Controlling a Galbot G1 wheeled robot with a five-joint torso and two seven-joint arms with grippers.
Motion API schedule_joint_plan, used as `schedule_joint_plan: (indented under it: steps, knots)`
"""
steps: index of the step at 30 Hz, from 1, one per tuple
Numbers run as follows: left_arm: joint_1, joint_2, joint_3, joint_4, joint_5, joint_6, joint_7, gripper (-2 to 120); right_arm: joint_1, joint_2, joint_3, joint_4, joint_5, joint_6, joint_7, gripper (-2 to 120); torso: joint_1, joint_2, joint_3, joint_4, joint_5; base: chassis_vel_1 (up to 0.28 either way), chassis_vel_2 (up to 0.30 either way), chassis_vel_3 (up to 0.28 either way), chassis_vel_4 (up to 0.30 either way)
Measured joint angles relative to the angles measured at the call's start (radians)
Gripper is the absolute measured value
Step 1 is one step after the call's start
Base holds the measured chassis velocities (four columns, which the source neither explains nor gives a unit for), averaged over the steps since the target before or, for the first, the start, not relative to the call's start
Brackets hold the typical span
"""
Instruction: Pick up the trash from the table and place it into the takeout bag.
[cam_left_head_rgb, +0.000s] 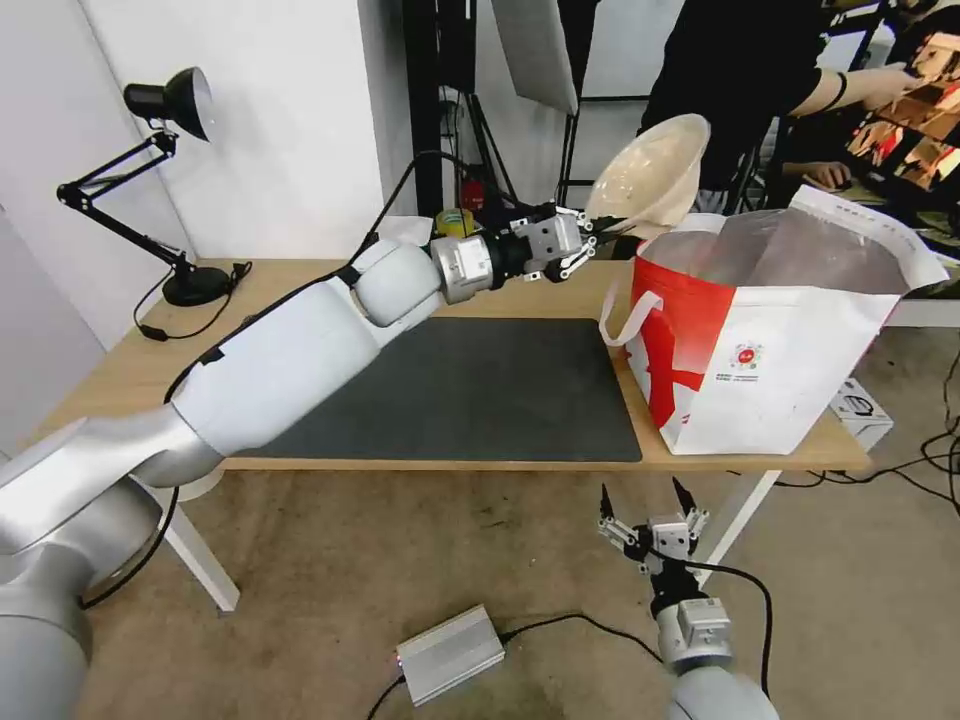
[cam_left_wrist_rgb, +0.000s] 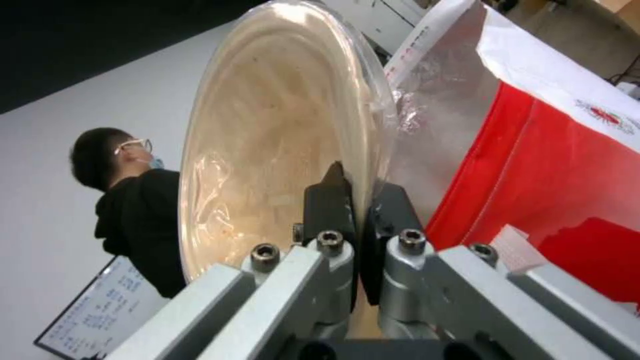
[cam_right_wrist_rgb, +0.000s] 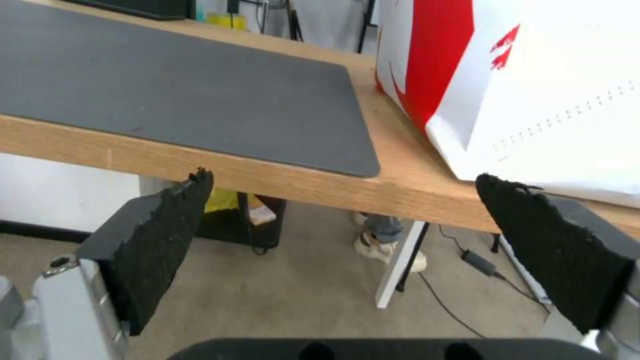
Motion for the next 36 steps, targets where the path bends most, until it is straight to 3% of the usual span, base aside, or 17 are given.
schedule_joint_plan:
  steps: [27,36]
  knots:
    - [-0.067,-0.18,0.041,0.155,0.055,-0.042,0.021,0,-0.02,0.011,0.017,-0.003,-0.019,0.027,0.003,100,0.0,0.0,0.0,-0.0001,0.0001,0.0,0.0,0.0,0.0]
    - [-0.067,-0.202,0.057,0.185,0.06,-0.051,0.022,0,-0.024,0.011,0.018,-0.002,-0.02,0.028,0.004,100,0.0,0.0,0.0,0.0,0.0,0.0,0.0,0.0,0.0]
